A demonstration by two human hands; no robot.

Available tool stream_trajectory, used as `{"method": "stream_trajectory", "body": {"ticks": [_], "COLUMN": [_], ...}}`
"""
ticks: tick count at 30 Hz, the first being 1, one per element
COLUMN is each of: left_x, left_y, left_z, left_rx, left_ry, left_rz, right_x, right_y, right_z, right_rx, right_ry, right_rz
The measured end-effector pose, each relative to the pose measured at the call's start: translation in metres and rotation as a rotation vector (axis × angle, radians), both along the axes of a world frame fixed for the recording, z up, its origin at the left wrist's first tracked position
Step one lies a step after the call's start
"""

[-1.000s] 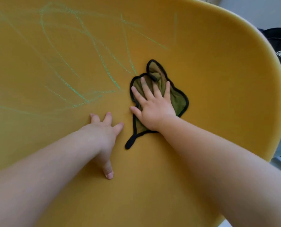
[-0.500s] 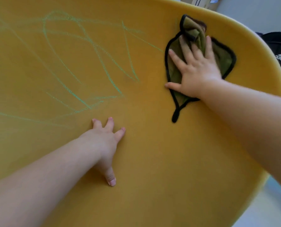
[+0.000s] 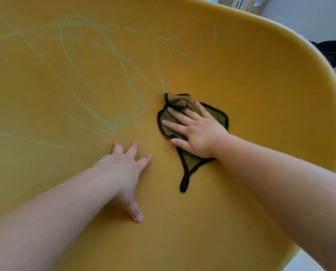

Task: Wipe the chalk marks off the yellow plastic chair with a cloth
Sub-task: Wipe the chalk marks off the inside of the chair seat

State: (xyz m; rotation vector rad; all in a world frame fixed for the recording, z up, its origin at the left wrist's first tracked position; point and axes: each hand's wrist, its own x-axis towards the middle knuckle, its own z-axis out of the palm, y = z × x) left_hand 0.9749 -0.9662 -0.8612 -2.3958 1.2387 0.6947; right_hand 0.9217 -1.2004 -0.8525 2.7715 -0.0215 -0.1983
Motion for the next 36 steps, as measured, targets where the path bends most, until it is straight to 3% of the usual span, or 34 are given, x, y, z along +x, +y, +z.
{"method": "stream_trajectory", "body": {"ticks": [3, 6, 9, 13, 21, 26, 29, 32, 36], "left_x": [0.000, -0.002, -0.003, -0.002, -0.007, -0.008, 0.005, 0.034, 0.051], "left_y": [-0.004, -0.009, -0.008, -0.006, 0.001, 0.029, 0.056, 0.083, 0.089], "left_z": [-0.003, -0.001, -0.001, -0.001, 0.000, -0.007, -0.001, 0.014, 0.012], "left_rx": [-0.002, 0.013, 0.019, -0.013, -0.083, -0.157, -0.144, -0.052, 0.025], "left_ry": [0.012, 0.019, -0.004, -0.008, 0.012, -0.043, -0.267, -0.431, -0.334], "left_rz": [0.020, 0.027, 0.019, 0.035, 0.134, 0.167, 0.120, 0.219, 0.326], "right_x": [0.003, 0.016, 0.027, 0.030, -0.029, -0.041, -0.029, -0.015, 0.011], "right_y": [-0.050, -0.043, -0.002, 0.042, 0.072, 0.028, -0.014, -0.035, -0.035], "right_z": [0.040, 0.033, -0.002, -0.031, -0.040, -0.013, 0.018, 0.035, 0.026], "right_rx": [-0.183, -0.235, -0.077, 0.143, 0.243, 0.010, -0.162, -0.290, -0.414], "right_ry": [-0.084, -0.167, -0.248, -0.218, -0.022, -0.017, -0.172, -0.247, -0.304], "right_rz": [-0.078, -0.168, -0.274, -0.281, -0.134, -0.236, -0.273, -0.193, -0.211]}}
